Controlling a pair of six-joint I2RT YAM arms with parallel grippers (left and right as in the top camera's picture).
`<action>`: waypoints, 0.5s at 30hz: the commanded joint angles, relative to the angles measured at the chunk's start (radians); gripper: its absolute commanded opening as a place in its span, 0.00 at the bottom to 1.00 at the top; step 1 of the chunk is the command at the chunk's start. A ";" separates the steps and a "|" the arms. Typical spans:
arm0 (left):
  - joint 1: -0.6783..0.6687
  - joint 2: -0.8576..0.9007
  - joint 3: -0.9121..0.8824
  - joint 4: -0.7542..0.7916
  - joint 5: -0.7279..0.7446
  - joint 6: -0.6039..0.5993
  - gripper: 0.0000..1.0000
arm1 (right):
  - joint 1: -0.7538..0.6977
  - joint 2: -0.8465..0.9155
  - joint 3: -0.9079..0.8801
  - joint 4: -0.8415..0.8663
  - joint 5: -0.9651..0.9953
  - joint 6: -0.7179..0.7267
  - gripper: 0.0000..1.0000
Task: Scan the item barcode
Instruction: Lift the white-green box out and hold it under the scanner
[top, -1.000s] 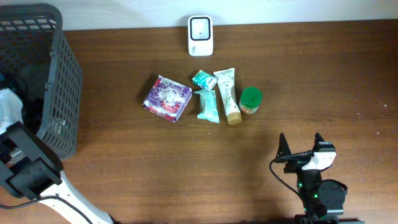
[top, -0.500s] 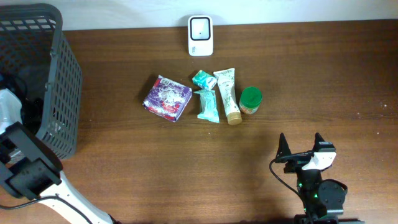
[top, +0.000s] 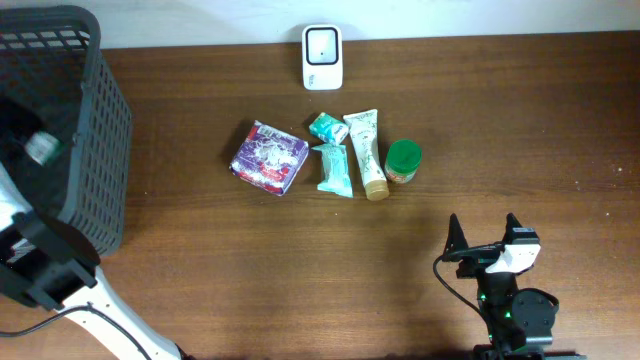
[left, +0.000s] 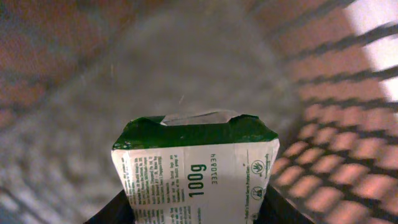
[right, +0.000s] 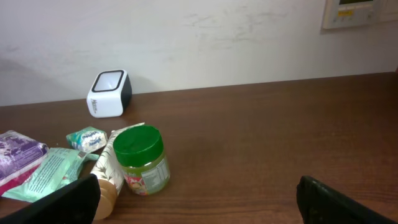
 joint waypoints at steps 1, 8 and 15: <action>-0.003 -0.014 0.285 -0.039 0.105 -0.017 0.36 | 0.008 -0.006 -0.007 -0.004 0.008 0.004 0.99; -0.020 -0.059 0.548 -0.058 0.517 -0.113 0.36 | 0.008 -0.006 -0.007 -0.004 0.008 0.004 0.99; -0.202 -0.073 0.553 -0.099 0.767 -0.129 0.39 | 0.008 -0.006 -0.007 -0.004 0.008 0.004 0.99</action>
